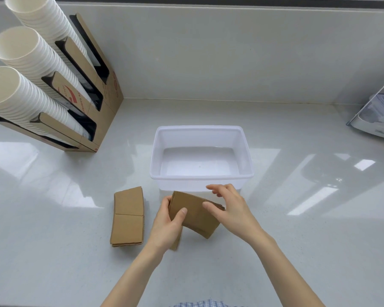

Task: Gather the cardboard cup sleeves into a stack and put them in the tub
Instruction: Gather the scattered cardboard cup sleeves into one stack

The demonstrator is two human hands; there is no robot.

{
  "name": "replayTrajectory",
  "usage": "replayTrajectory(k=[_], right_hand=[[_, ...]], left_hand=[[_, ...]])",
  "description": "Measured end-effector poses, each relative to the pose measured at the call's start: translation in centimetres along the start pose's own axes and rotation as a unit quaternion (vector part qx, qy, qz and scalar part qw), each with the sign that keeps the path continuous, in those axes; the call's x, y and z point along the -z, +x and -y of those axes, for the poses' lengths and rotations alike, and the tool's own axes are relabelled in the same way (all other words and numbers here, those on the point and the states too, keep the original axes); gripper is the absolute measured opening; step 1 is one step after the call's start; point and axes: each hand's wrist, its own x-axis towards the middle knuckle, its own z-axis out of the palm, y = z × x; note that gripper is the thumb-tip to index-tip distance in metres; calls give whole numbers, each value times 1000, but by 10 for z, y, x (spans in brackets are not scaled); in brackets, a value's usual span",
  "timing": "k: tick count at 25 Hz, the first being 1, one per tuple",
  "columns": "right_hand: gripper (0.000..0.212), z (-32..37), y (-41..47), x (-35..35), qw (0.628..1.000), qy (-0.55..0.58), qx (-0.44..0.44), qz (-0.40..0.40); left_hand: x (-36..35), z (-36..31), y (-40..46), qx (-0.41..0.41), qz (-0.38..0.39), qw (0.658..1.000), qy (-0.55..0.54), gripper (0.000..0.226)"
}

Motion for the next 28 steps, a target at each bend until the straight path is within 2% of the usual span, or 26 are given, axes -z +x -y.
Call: replayTrajectory(k=[3,6,8,11,15,21,24,28], right_hand=[[49,-15,-4,5,996,39,-68,31],[40,-24,-7,2,983,140,-105,52],[31,-27,-8,1,985,148,-89,31],[20,-27,-10,6,989,136,-50,-38],[22,-29,-15,11,992,100,-12,-78],[36,-41,-22,-1,993,99,-38,-41],[42,-43,-23,-3,994,90,-43,-46],[46,-47,-22,-4,996,63,-17,-57]], left_hand=[[7,1,2,-6,-1,999,-42,15],[7,3,3,-25,12,997,-67,16],[4,6,4,-39,19,997,-63,18],[0,9,9,-50,18,998,-28,20],[-5,16,16,-59,13,996,69,23],[-9,29,15,-89,13,974,206,38],[-7,33,16,-104,18,968,228,42],[-7,32,17,-118,32,962,246,35]])
